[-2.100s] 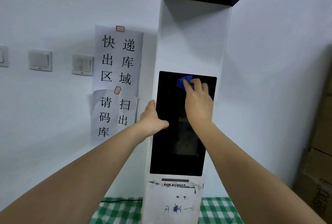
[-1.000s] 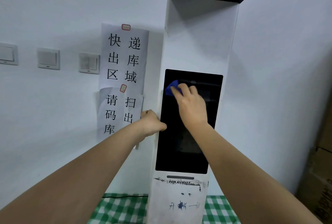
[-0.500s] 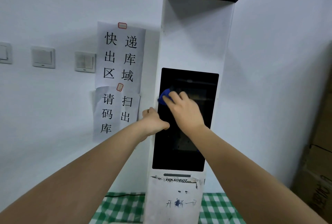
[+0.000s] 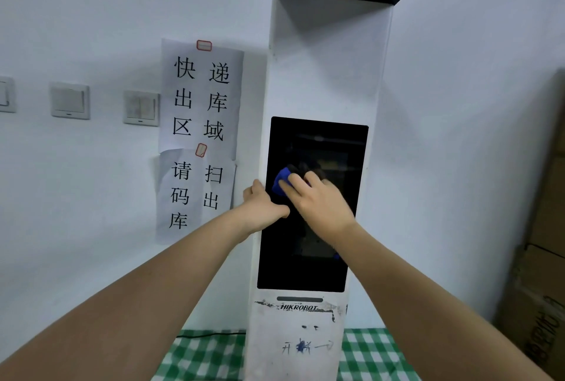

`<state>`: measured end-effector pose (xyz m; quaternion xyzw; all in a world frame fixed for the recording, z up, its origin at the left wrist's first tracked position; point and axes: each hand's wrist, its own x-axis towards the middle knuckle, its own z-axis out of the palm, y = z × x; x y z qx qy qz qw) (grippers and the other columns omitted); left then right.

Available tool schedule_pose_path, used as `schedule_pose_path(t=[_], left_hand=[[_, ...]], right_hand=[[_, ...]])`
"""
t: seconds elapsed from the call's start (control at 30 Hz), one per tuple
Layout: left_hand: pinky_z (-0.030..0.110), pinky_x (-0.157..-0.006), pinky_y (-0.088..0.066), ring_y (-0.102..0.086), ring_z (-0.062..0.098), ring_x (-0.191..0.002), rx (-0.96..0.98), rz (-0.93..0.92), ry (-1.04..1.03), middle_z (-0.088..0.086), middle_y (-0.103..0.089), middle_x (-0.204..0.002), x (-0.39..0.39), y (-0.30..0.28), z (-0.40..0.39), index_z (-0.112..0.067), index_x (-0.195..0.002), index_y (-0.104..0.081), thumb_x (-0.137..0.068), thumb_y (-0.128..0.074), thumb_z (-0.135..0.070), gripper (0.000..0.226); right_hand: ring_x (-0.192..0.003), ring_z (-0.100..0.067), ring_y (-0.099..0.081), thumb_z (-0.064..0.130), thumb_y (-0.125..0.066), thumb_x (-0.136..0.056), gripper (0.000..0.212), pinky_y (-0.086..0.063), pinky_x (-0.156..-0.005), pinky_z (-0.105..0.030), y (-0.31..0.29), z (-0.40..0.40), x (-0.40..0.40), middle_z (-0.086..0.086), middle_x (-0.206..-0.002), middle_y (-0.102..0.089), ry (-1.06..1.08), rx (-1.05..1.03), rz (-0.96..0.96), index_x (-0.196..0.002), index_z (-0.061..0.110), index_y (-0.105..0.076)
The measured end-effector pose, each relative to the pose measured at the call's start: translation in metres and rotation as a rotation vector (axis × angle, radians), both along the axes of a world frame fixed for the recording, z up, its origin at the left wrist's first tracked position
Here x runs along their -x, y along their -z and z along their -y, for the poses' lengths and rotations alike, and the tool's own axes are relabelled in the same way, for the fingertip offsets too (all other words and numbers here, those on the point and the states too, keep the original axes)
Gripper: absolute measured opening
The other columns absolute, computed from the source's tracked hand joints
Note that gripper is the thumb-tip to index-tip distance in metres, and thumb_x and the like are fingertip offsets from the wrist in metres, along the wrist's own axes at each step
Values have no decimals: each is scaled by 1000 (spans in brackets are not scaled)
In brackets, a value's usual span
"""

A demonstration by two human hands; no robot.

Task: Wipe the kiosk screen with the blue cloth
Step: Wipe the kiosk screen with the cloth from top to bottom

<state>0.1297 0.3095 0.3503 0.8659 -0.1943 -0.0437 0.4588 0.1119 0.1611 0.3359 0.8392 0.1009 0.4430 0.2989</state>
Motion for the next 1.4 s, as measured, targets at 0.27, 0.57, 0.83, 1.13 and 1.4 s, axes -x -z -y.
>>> schedule_pose_path(t=[0.27, 0.57, 0.83, 1.13, 1.4], left_hand=[[37, -111, -26, -18, 29, -144, -1, -4, 22, 5, 1, -159, 1, -3, -1, -13, -153, 7, -88, -57, -21, 91], [37, -110, -28, -22, 30, -142, -7, -12, 21, 4, 2, -159, 4, -2, 3, -14, -153, 7, -87, -58, -22, 93], [32, -105, -30, -22, 26, -143, -20, 9, 19, 0, 10, -159, 7, -2, 6, -14, -152, 11, -88, -56, -20, 93], [34, -110, -28, -20, 27, -144, -22, 8, 22, 1, 8, -160, 5, -2, 9, -13, -152, 10, -87, -58, -20, 95], [36, -110, -28, -21, 29, -143, -27, 15, 15, 1, 8, -159, 3, 1, 8, -12, -152, 9, -88, -58, -23, 93]], right_hand=[[-72, -29, -53, -6, -73, -52, 67, -36, -45, -29, -21, 5, -1, -11, -98, -61, 66, -247, 183, -116, 7, -63], [-73, -29, -55, -4, -76, -51, 65, -39, -46, -30, -35, 23, 6, -9, -99, -62, 78, -145, 192, -114, 9, -65], [-75, -24, -53, 7, -77, -59, 59, -37, -47, -31, -12, 23, 9, -5, -97, -58, 48, 133, 18, -116, 10, -63], [-73, -26, -55, -3, -76, -53, 68, -40, -44, -28, -4, 19, 9, -9, -100, -61, 76, -136, 106, -119, 6, -62], [-74, -31, -56, -8, -76, -51, 67, -33, -41, -26, -43, 41, 17, -12, -98, -62, 153, -247, 221, -114, 7, -64]])
